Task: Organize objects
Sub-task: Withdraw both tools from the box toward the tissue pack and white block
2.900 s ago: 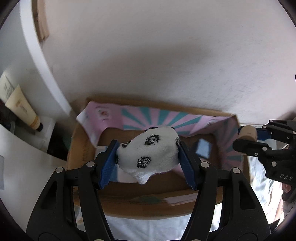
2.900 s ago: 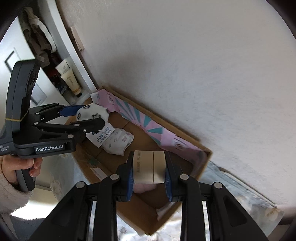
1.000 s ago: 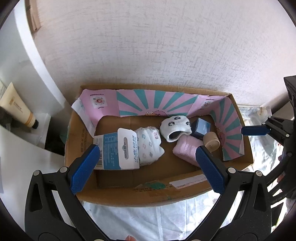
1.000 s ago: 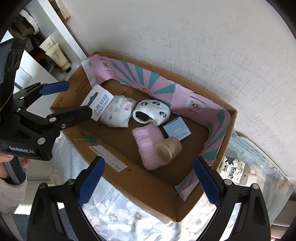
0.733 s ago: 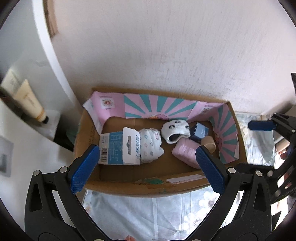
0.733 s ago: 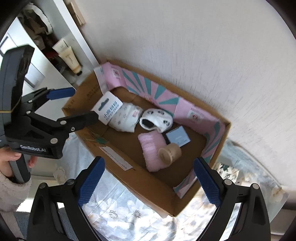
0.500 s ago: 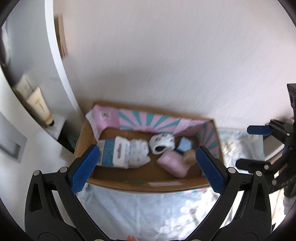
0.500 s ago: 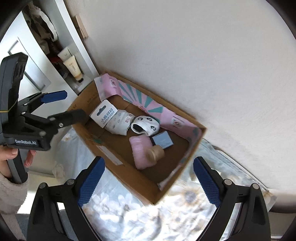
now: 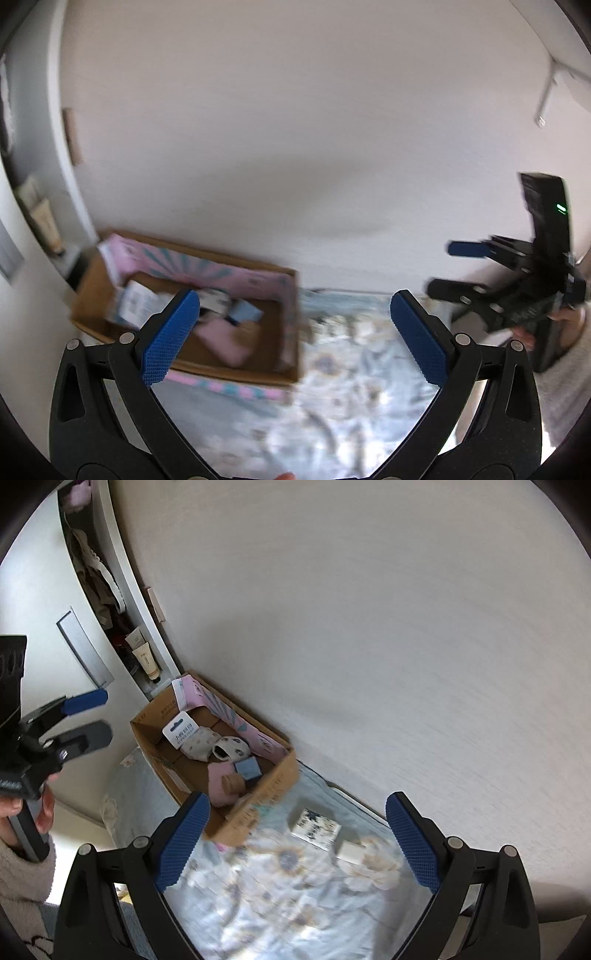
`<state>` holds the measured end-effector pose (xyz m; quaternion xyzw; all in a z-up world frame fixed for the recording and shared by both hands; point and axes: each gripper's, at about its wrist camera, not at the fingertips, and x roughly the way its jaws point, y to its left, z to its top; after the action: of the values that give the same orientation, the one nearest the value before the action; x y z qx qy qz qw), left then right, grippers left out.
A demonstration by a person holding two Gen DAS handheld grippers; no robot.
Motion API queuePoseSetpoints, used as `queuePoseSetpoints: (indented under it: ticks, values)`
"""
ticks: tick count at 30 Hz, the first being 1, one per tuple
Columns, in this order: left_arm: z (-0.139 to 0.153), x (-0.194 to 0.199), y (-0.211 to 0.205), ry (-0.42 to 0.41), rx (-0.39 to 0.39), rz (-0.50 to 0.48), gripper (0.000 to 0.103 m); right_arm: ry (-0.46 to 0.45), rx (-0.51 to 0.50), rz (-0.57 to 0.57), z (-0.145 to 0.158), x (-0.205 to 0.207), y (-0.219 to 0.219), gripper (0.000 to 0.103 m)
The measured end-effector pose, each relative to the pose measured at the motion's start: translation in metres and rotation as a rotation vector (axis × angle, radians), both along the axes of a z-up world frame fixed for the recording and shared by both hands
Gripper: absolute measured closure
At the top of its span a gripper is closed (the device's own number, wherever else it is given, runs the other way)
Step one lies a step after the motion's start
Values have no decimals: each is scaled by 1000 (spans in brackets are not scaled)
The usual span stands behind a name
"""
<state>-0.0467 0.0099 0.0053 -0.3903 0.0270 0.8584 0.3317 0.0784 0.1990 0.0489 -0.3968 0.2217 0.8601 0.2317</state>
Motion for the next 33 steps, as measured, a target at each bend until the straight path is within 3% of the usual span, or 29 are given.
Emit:
queuePoseSetpoints:
  ticks: [8,12,18,27,33]
  values:
    - [-59,65,46,-115,32,-22,0,-15,-18,86,-48,35,16,8]
    - [-102,75,63,-221,47,-10,0,-39,-5,141,-79,48,17,8]
    - [-163,62,83,-342,66,94,1,-99,17,210,-131,57,20,8]
    - [-207,24,119,-320,0,231,6,-114,8,182,-185,63,12,11]
    - [-226,12,151,-249,-141,245,10,-116,13,133,-203,57,10,11]
